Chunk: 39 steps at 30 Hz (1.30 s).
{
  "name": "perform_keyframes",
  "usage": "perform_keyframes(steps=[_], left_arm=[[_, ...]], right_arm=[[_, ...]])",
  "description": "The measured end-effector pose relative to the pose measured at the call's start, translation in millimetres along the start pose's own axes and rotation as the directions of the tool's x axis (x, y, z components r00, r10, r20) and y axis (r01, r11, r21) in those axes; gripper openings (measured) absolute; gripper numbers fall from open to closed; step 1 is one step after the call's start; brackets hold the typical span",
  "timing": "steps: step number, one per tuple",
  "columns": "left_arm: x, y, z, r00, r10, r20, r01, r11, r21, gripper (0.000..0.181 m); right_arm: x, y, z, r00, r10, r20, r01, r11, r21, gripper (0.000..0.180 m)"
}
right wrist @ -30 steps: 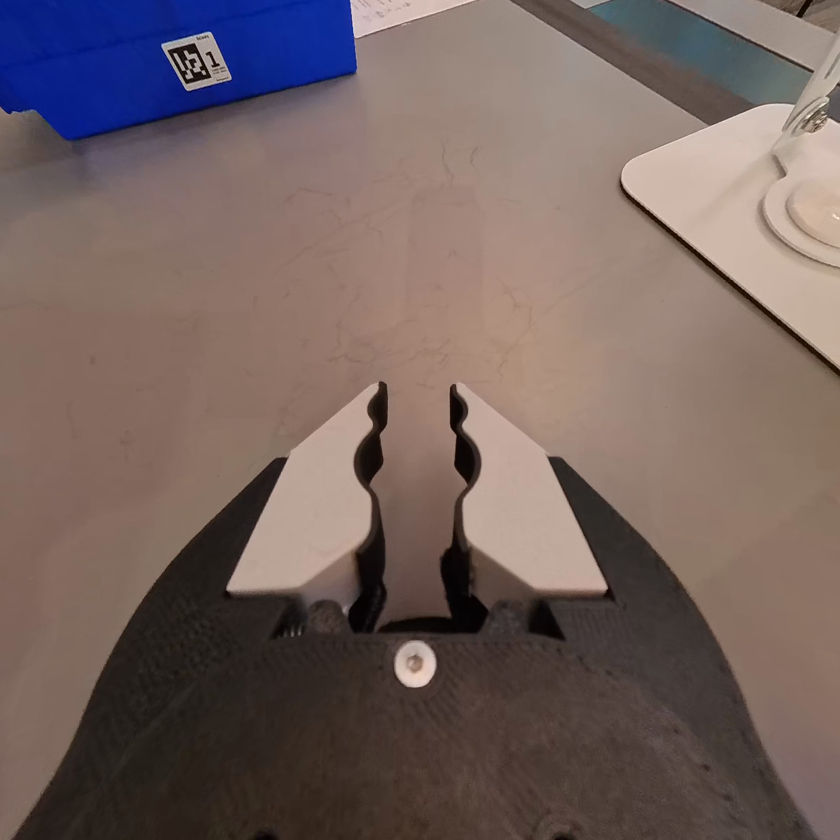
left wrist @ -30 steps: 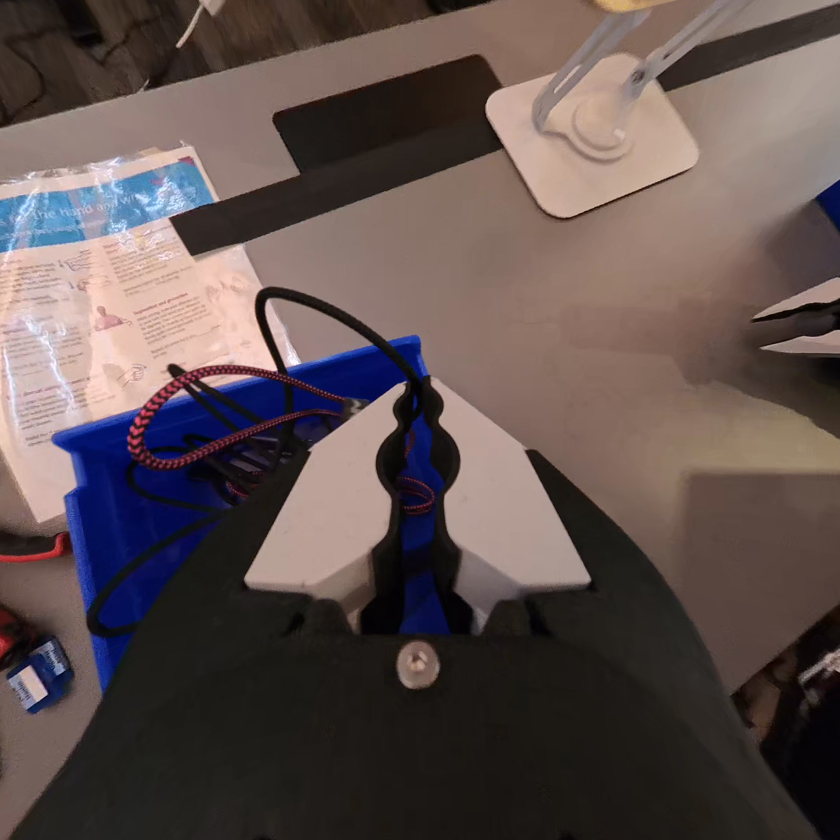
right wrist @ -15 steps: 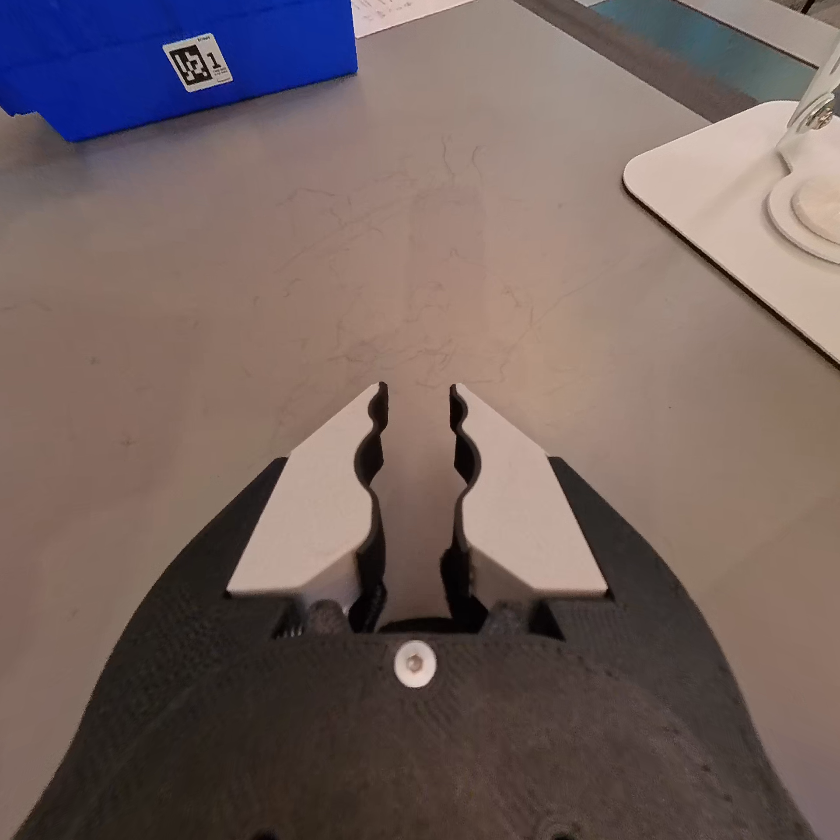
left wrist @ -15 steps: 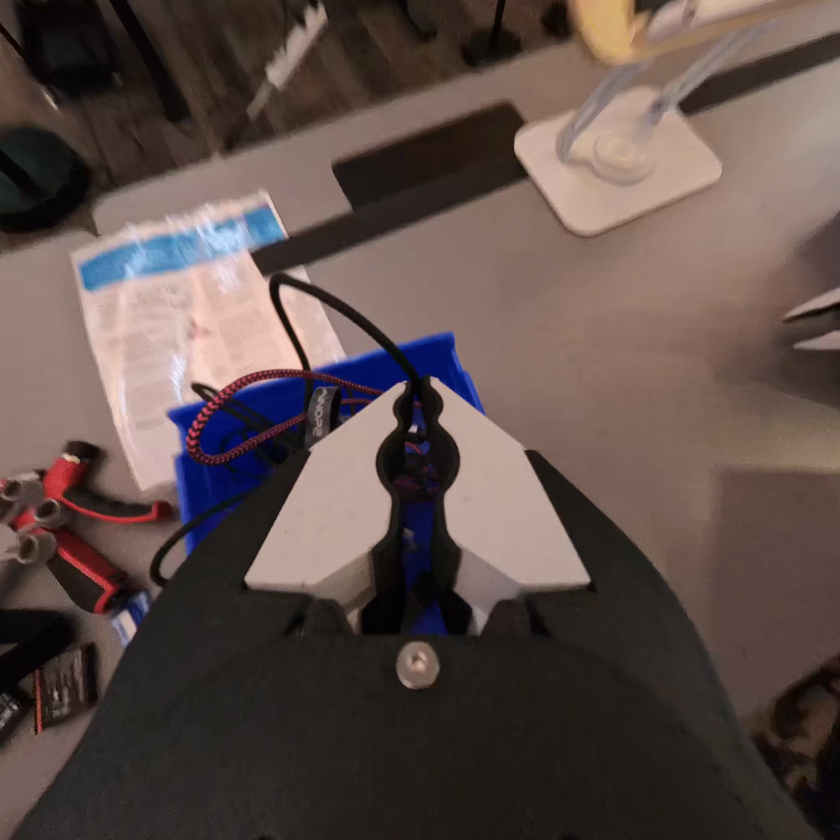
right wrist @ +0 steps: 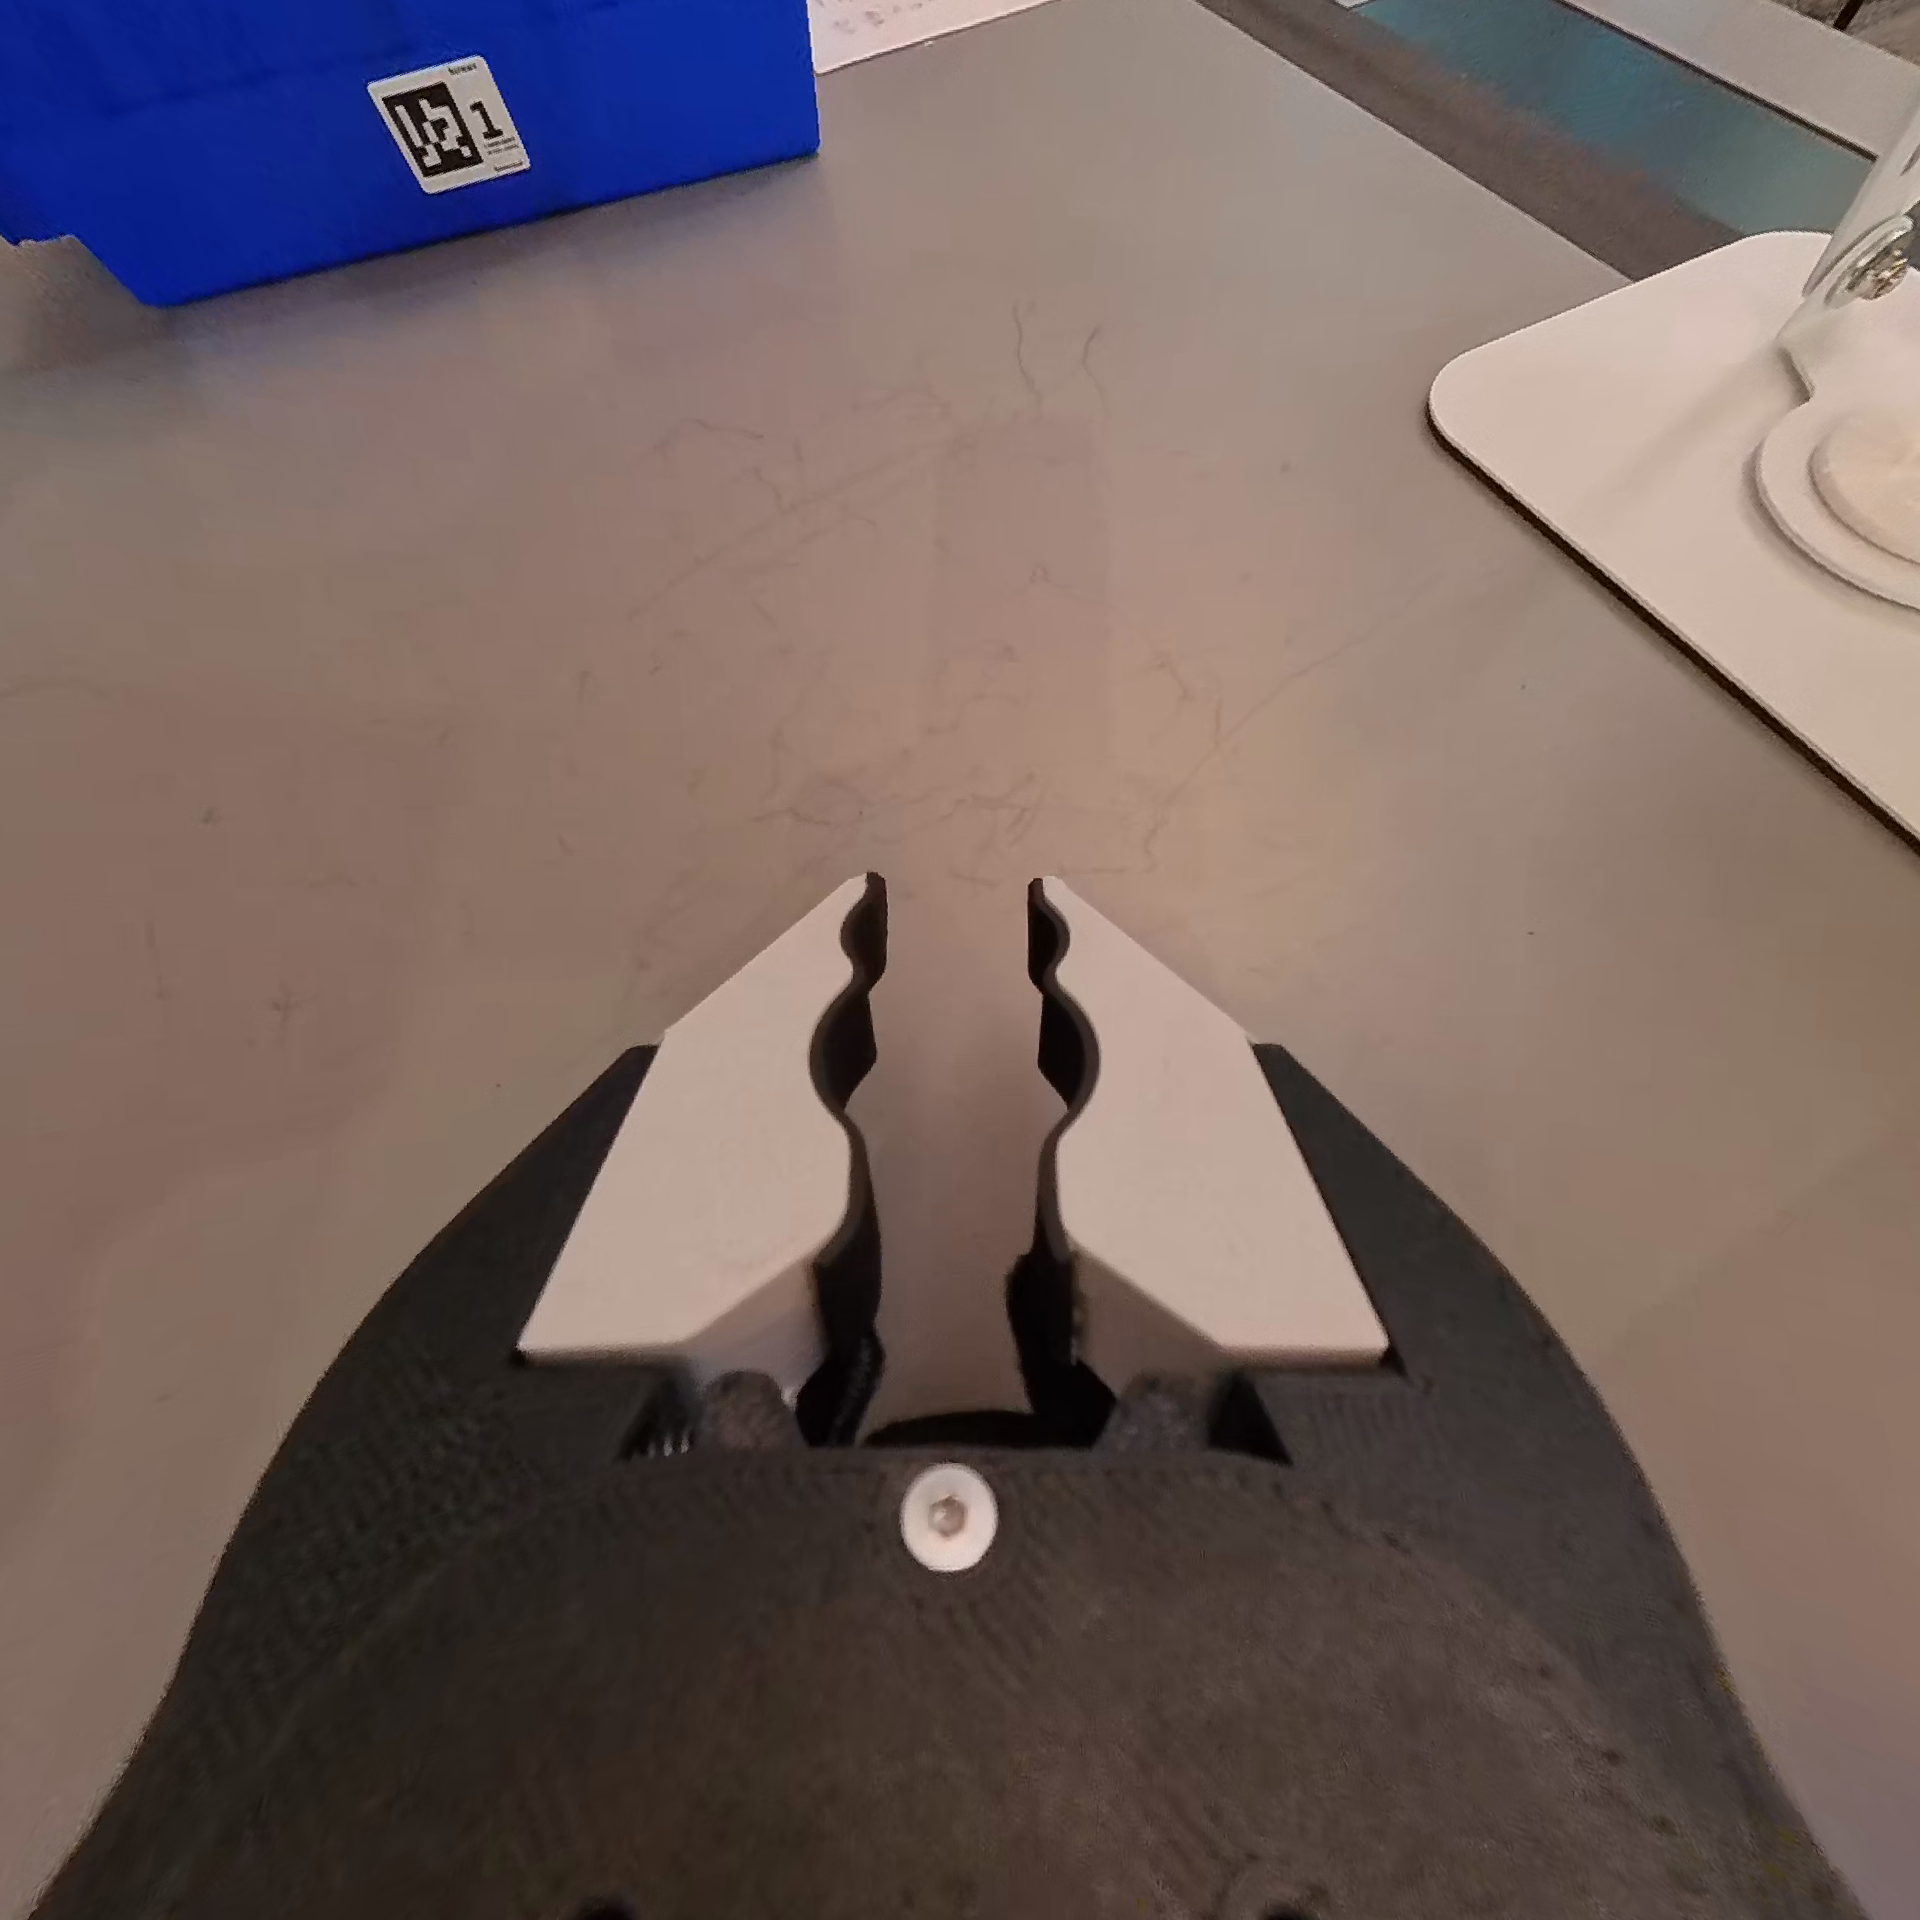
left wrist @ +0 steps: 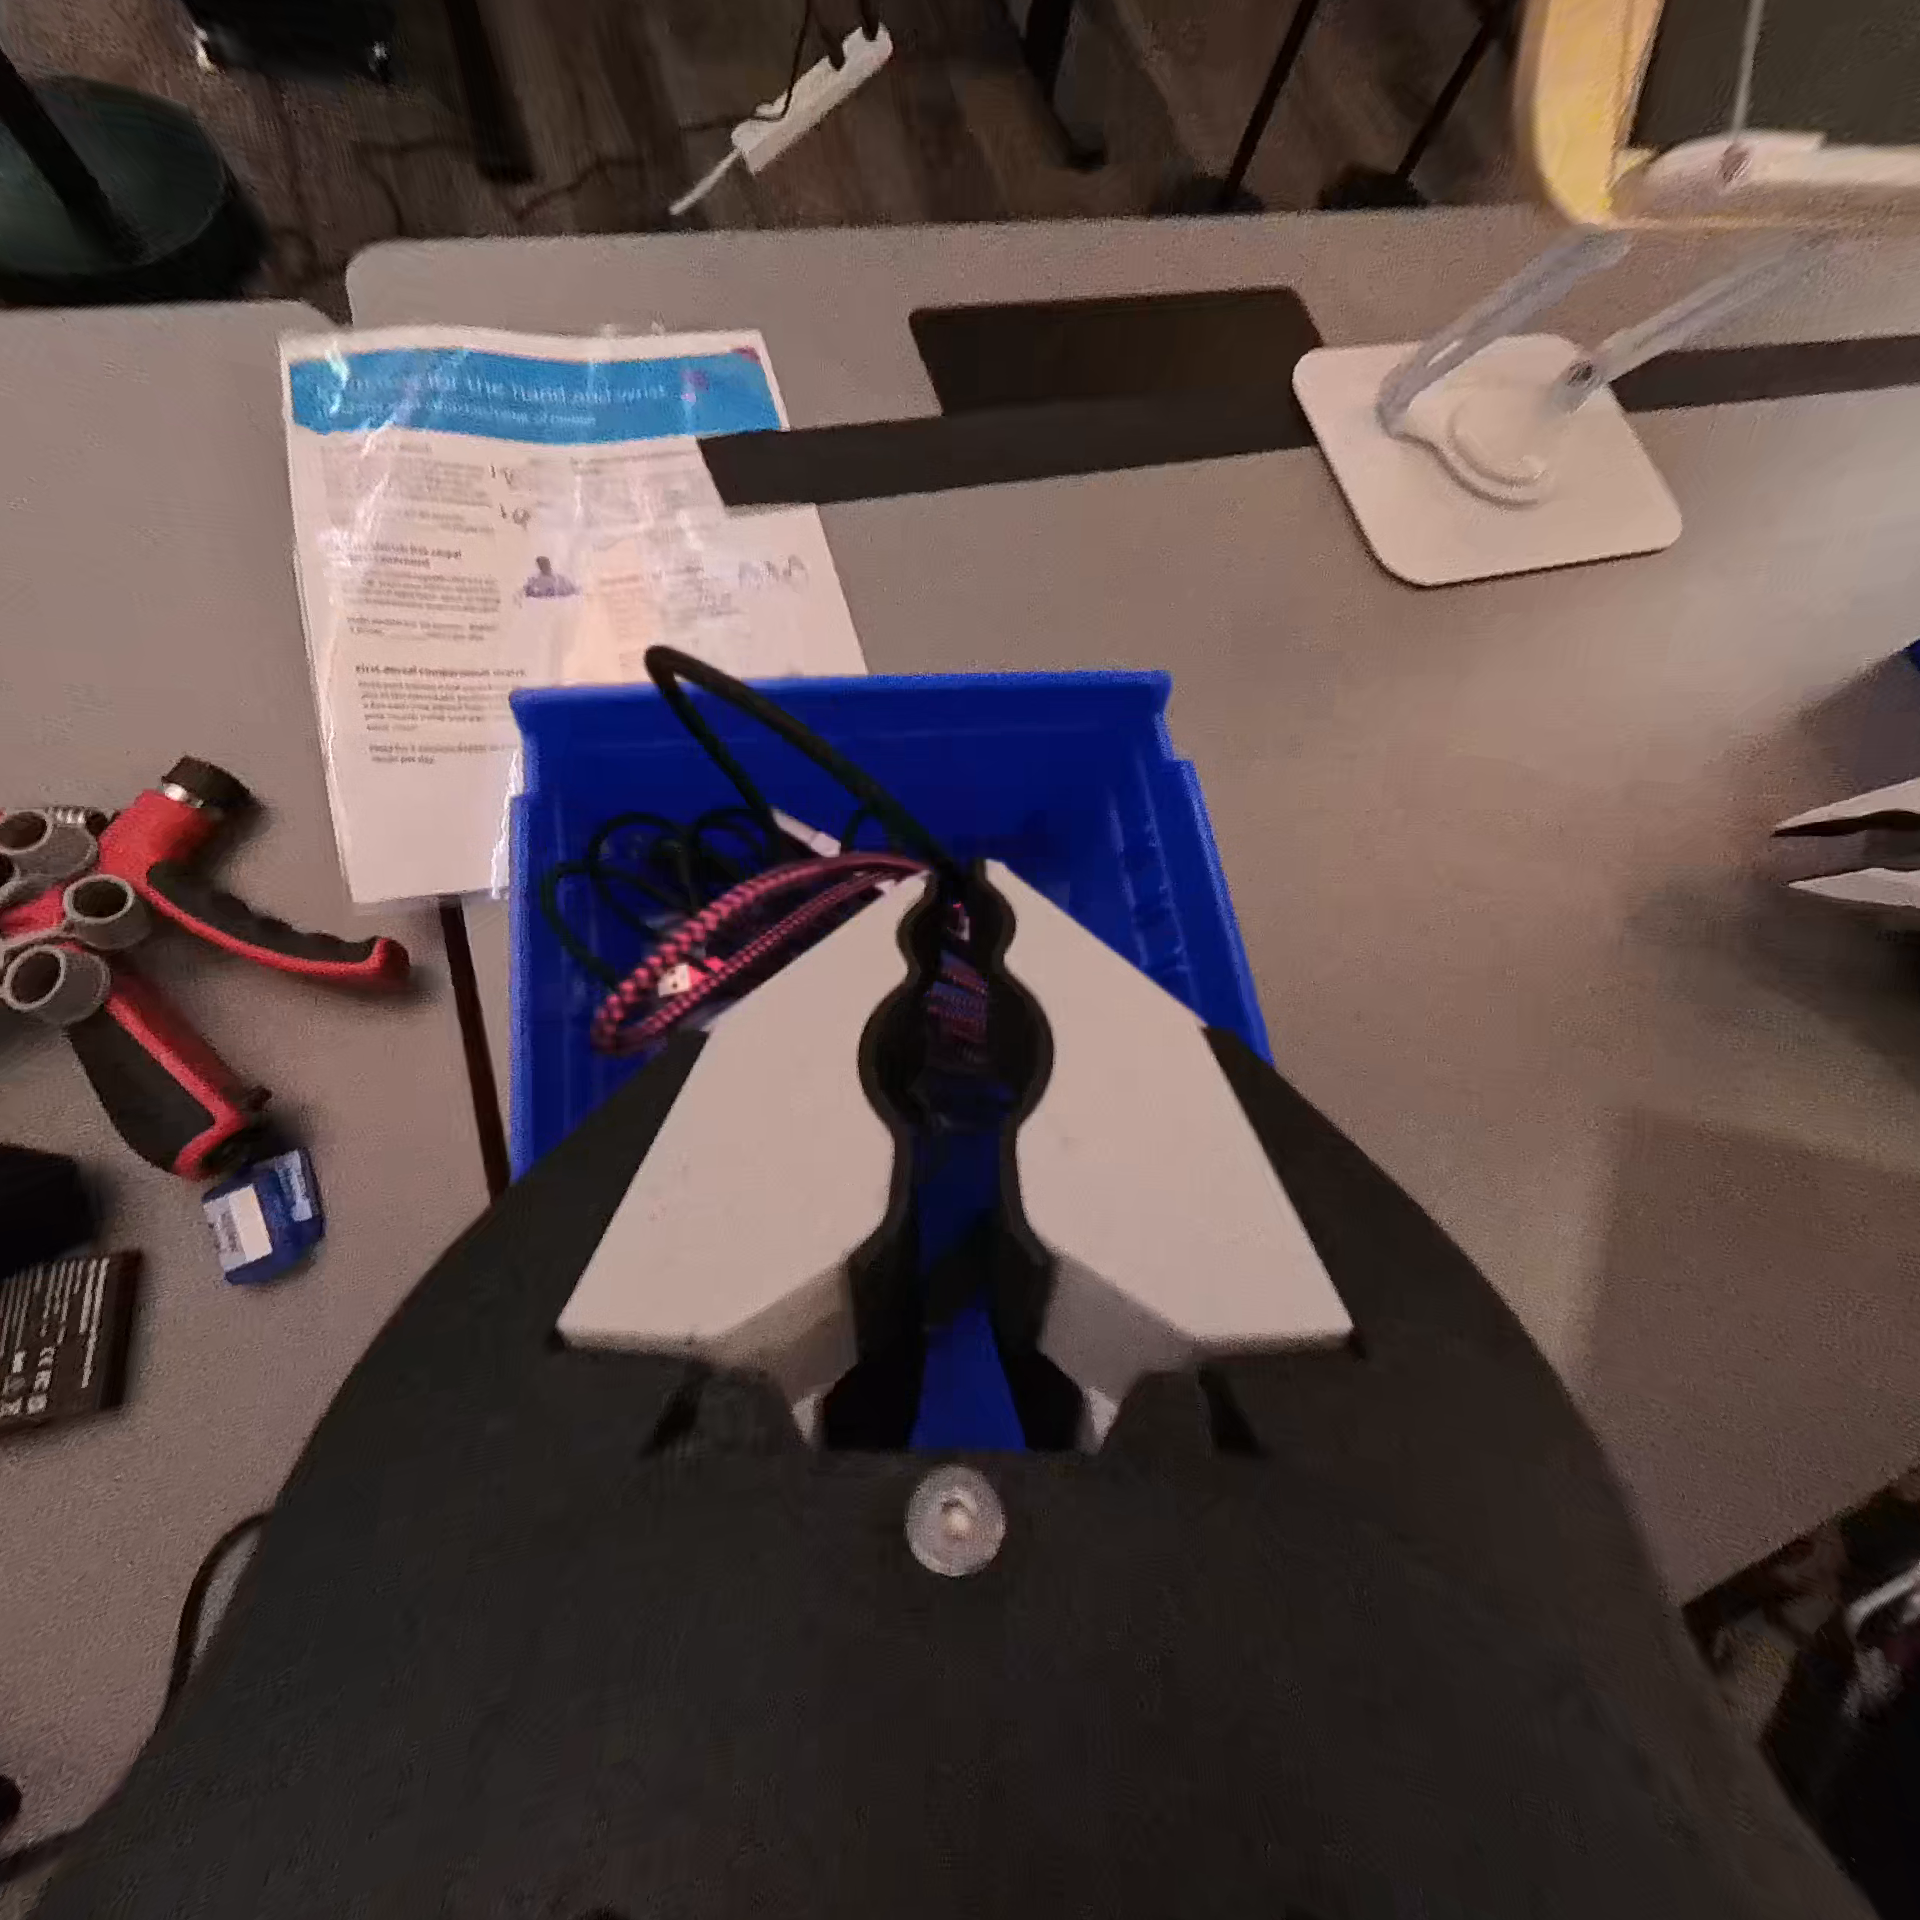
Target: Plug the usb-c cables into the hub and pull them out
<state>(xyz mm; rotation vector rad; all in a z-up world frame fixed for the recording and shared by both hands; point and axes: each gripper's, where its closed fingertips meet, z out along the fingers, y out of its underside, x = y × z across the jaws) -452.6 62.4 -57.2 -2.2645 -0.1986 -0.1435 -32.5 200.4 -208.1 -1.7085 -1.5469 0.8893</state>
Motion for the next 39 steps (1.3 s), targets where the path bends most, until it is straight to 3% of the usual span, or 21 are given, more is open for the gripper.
perform_keyframes(steps=[6,10,14,19,20,22,25,32,39], left_arm=[[-18,59,28,0.999,-0.039,0.038,0.048,0.964,-0.262,0.005],[-16,42,30,0.997,-0.023,0.069,0.037,0.978,-0.206,0.018],[13,29,40,0.993,0.085,0.080,-0.060,0.962,-0.268,0.030],[45,-3,58,0.958,0.257,0.130,-0.218,0.942,-0.254,0.029],[42,-1,62,0.938,0.297,0.177,-0.232,0.921,-0.315,0.033],[32,18,76,0.934,0.294,0.204,-0.177,0.874,-0.452,0.057],[-5,52,87,0.931,0.235,0.279,-0.012,0.783,-0.622,0.077],[-35,88,109,0.947,0.057,0.318,0.191,0.696,-0.693,0.090],[-51,109,134,0.941,-0.062,0.332,0.295,0.628,-0.720,0.083]], right_arm=[[0,1,1,1.000,0.002,0.003,-0.002,1.000,-0.003,0.025],[1,0,-1,1.000,-0.003,-0.006,0.003,1.000,-0.002,0.025],[1,-1,-2,1.000,0.001,-0.004,-0.001,1.000,0.002,0.025],[-1,0,-2,1.000,-0.017,-0.010,0.017,1.000,-0.011,0.025],[0,0,-2,1.000,-0.017,-0.012,0.017,1.000,-0.011,0.025],[0,-1,-3,1.000,-0.018,-0.015,0.018,1.000,-0.008,0.025],[0,-2,-5,1.000,-0.024,-0.019,0.024,1.000,-0.005,0.025],[-3,-1,-4,0.999,-0.038,-0.021,0.038,0.999,-0.015,0.025],[-4,2,-1,0.999,-0.048,-0.019,0.048,0.998,-0.033,0.025]])
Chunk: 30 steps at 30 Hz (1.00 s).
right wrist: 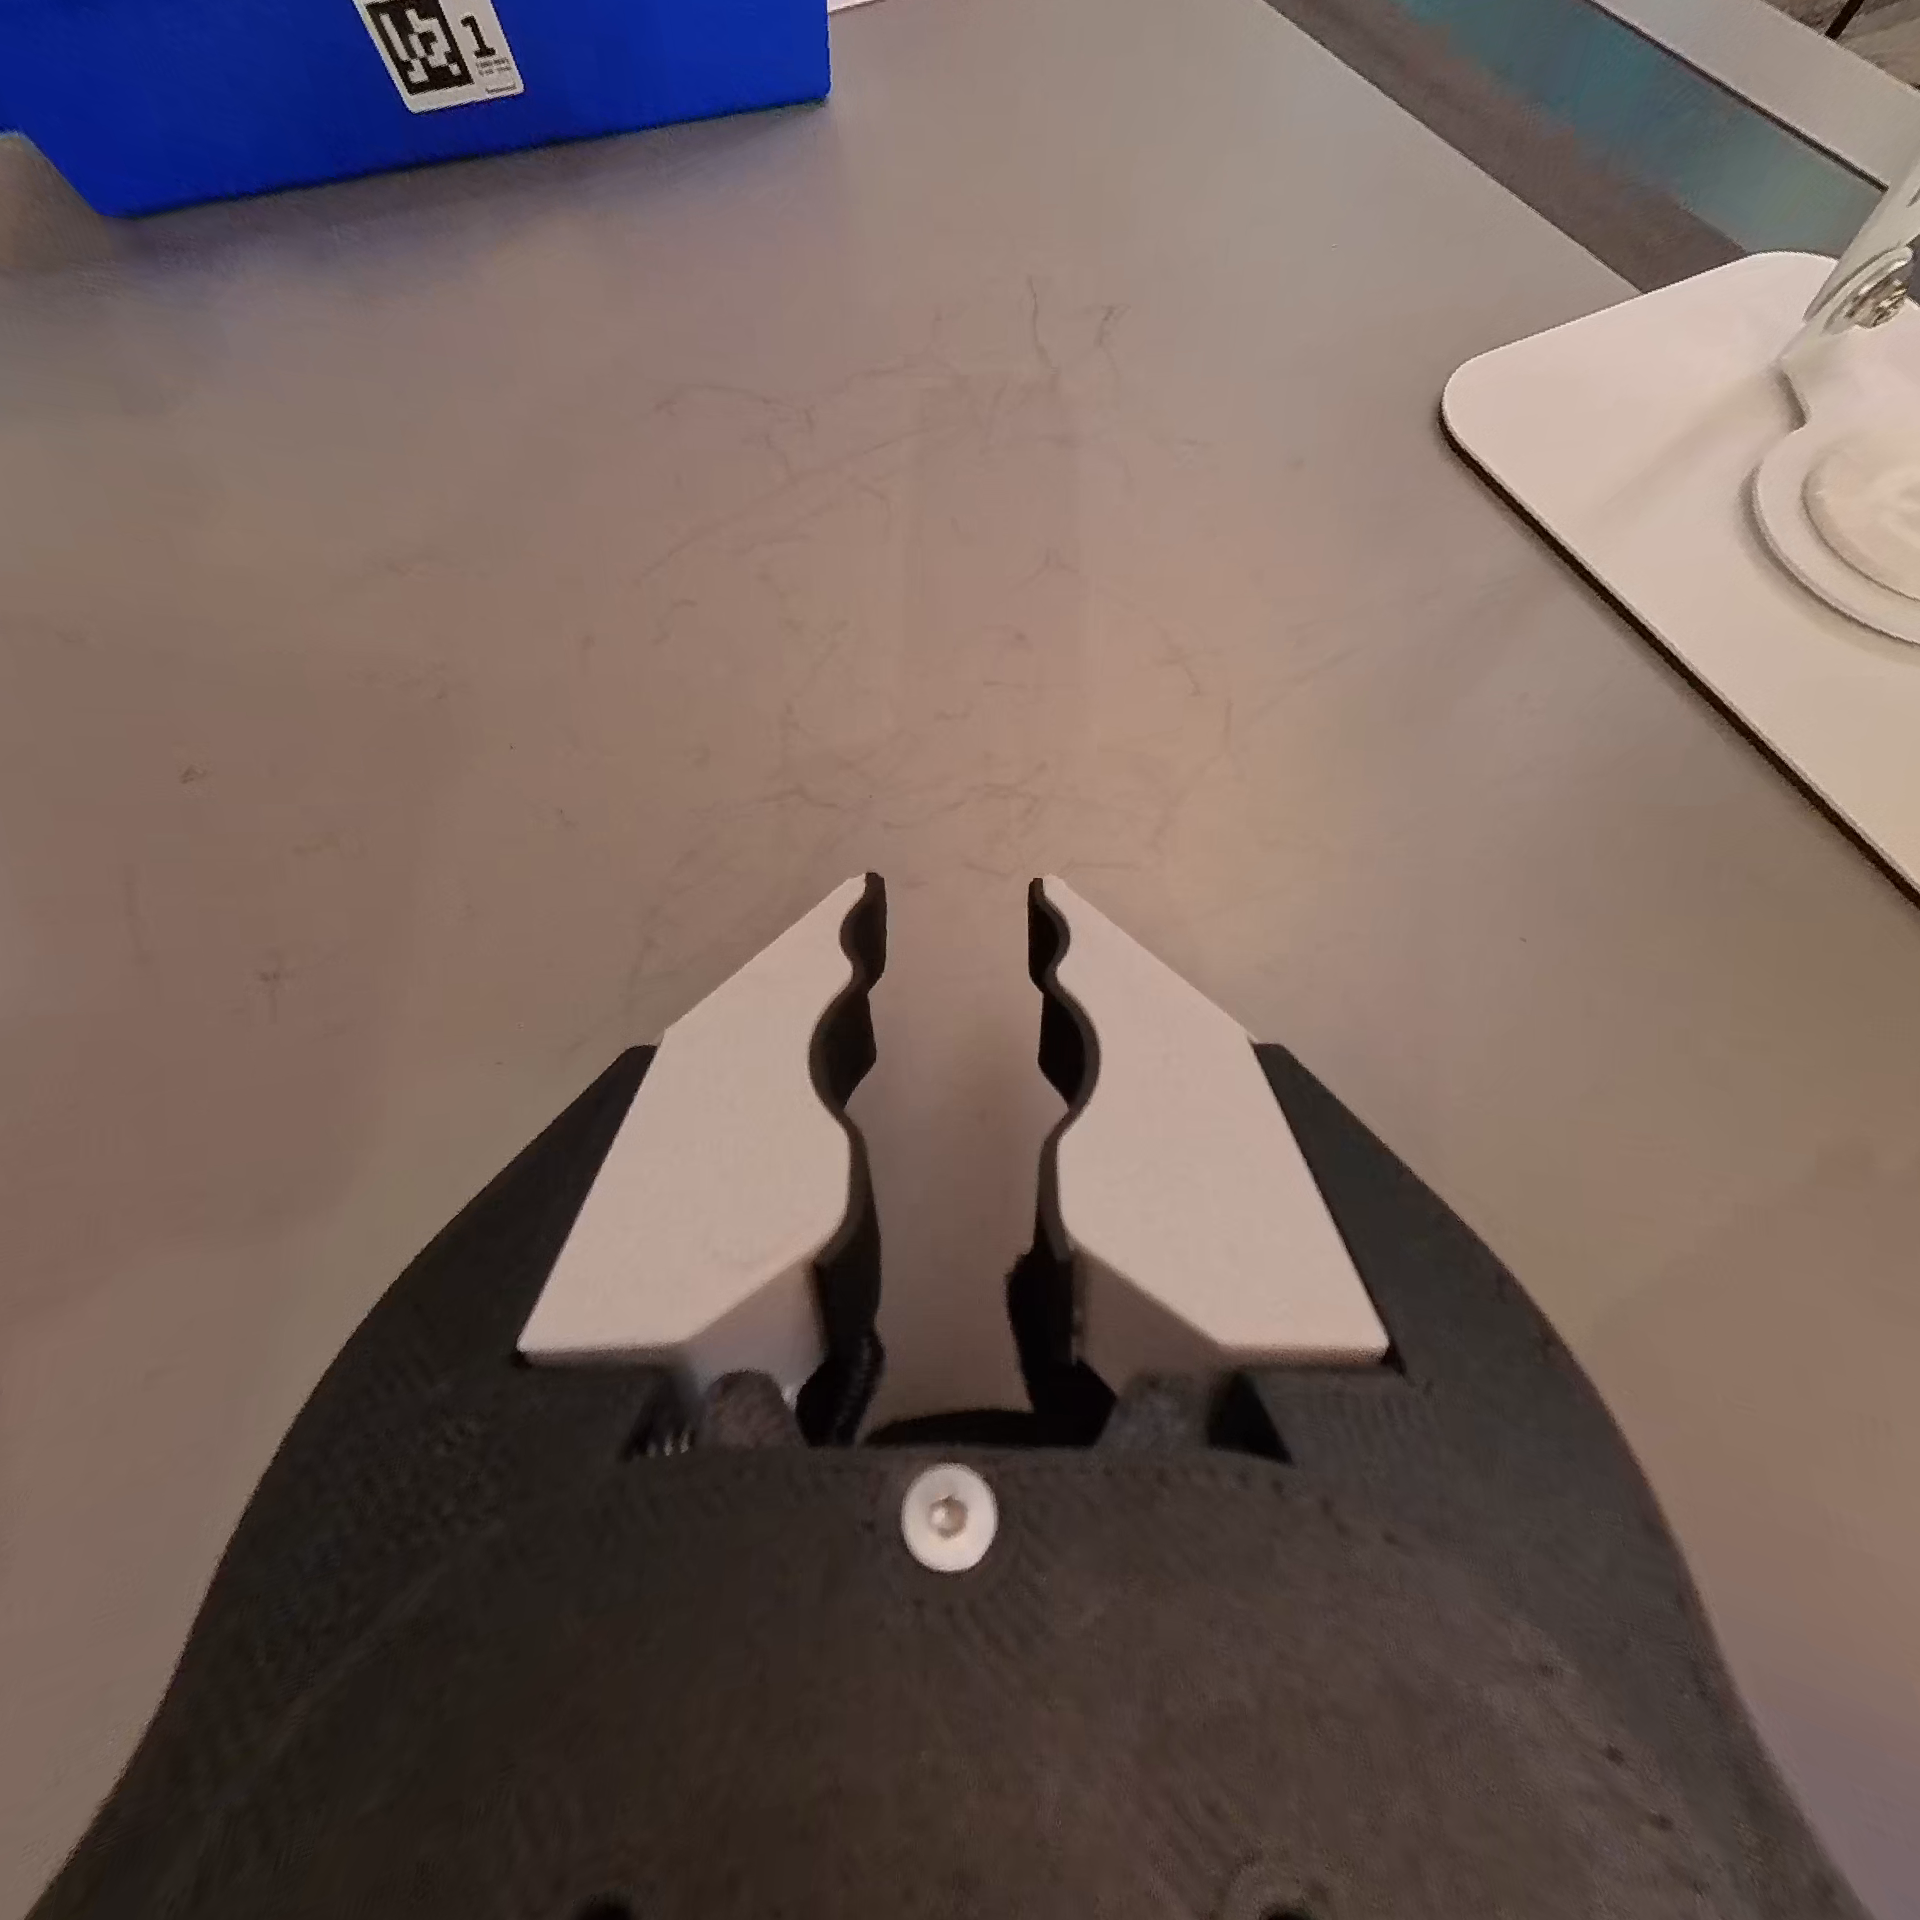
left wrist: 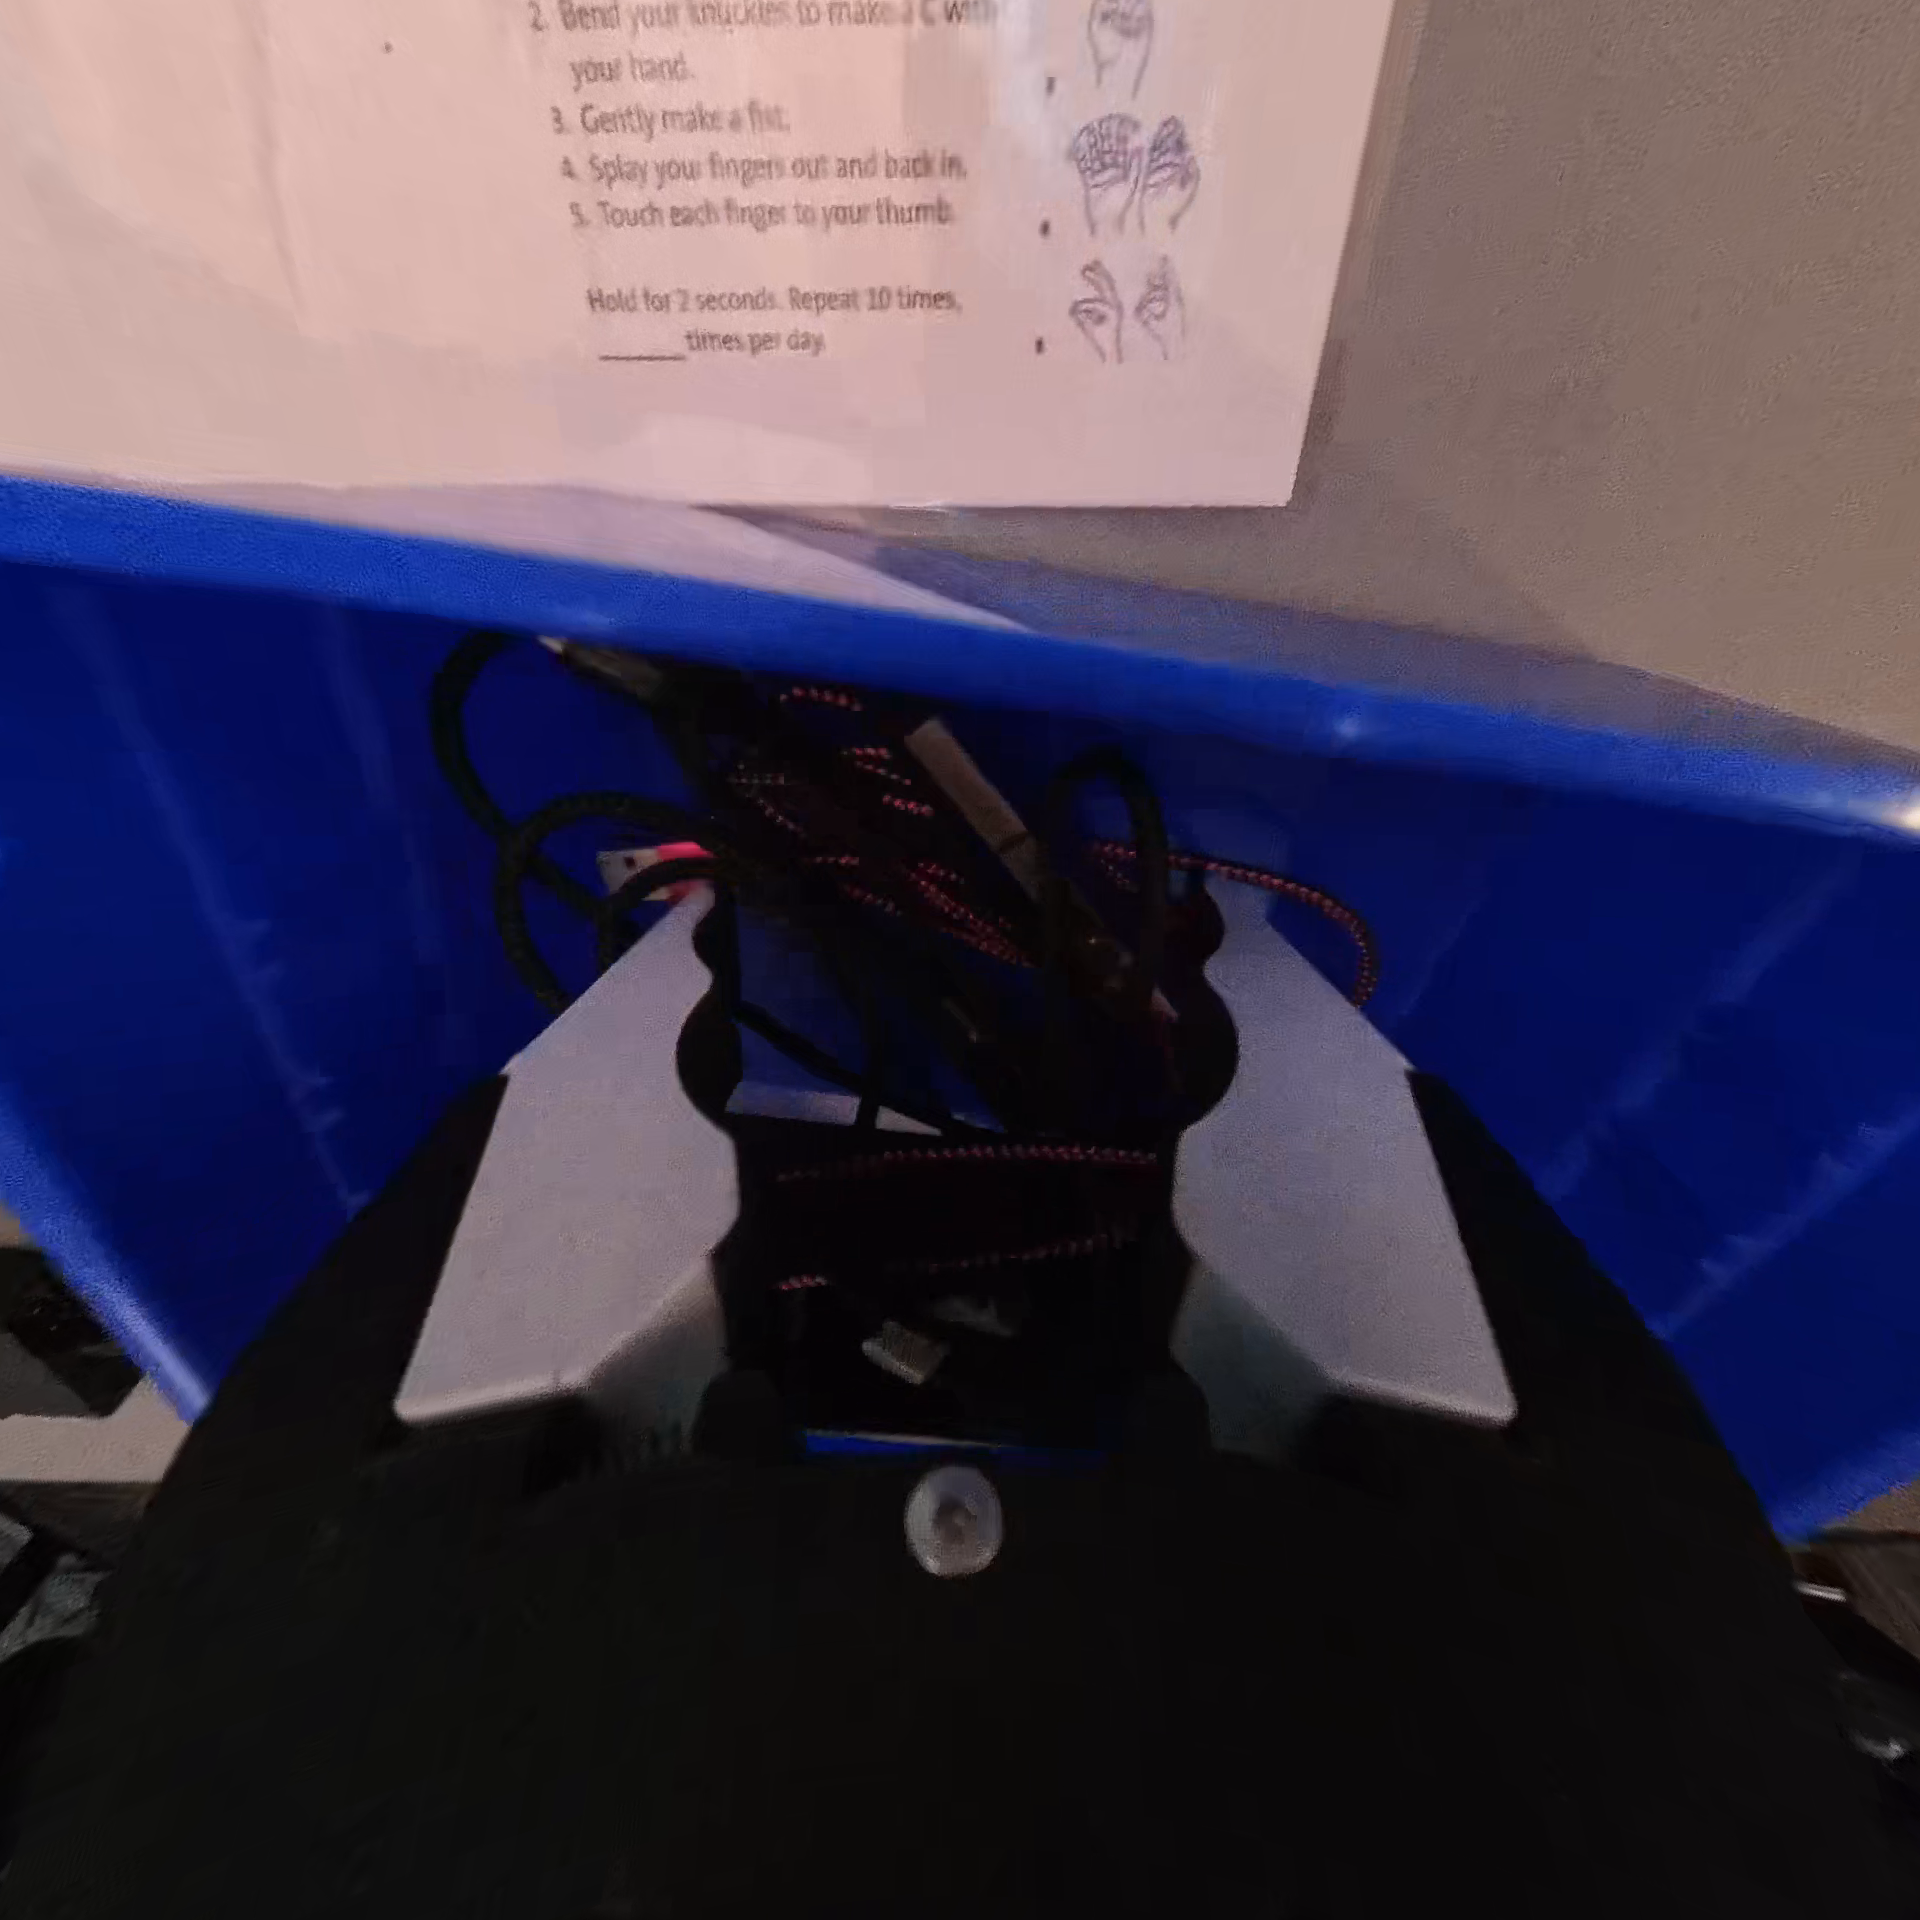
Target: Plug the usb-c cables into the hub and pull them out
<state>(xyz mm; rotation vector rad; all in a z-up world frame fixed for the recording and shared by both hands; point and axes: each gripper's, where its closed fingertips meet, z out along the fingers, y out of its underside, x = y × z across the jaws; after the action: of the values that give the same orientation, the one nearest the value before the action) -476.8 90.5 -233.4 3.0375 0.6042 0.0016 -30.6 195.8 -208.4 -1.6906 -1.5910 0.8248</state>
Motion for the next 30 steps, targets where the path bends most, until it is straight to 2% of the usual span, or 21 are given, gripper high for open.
perform_keyframes(steps=[5,11,12,14,21,26,30], left_arm=[[-4,-1,8,1.000,-0.031,-0.003,0.031,0.999,-0.040,0.080],[-7,-6,5,1.000,-0.016,-0.023,0.017,1.000,0.021,0.050],[-4,-7,3,0.999,0.002,-0.034,-0.001,0.999,0.044,0.037],[1,-11,-2,0.998,0.036,-0.042,-0.031,0.994,0.107,0.022],[10,-10,-25,0.992,0.106,-0.063,-0.083,0.951,0.299,0.019],[19,-9,-72,0.984,0.170,-0.052,-0.123,0.861,0.493,0.014],[20,-7,-107,0.981,0.189,-0.047,-0.125,0.797,0.591,0.013]], right_arm=[[2,-1,-2,1.000,0.004,-0.006,-0.004,1.000,0.007,0.025],[3,-3,-6,1.000,-0.009,-0.020,0.009,1.000,0.012,0.025],[3,-4,-6,1.000,-0.009,-0.023,0.009,1.000,0.014,0.025],[4,-4,-7,1.000,-0.005,-0.026,0.006,1.000,0.017,0.025],[6,0,-4,1.000,0.005,-0.023,-0.005,1.000,0.009,0.025],[7,3,-1,1.000,0.017,-0.013,-0.017,1.000,0.004,0.024],[6,4,1,1.000,0.019,-0.008,-0.019,1.000,-0.003,0.024]])
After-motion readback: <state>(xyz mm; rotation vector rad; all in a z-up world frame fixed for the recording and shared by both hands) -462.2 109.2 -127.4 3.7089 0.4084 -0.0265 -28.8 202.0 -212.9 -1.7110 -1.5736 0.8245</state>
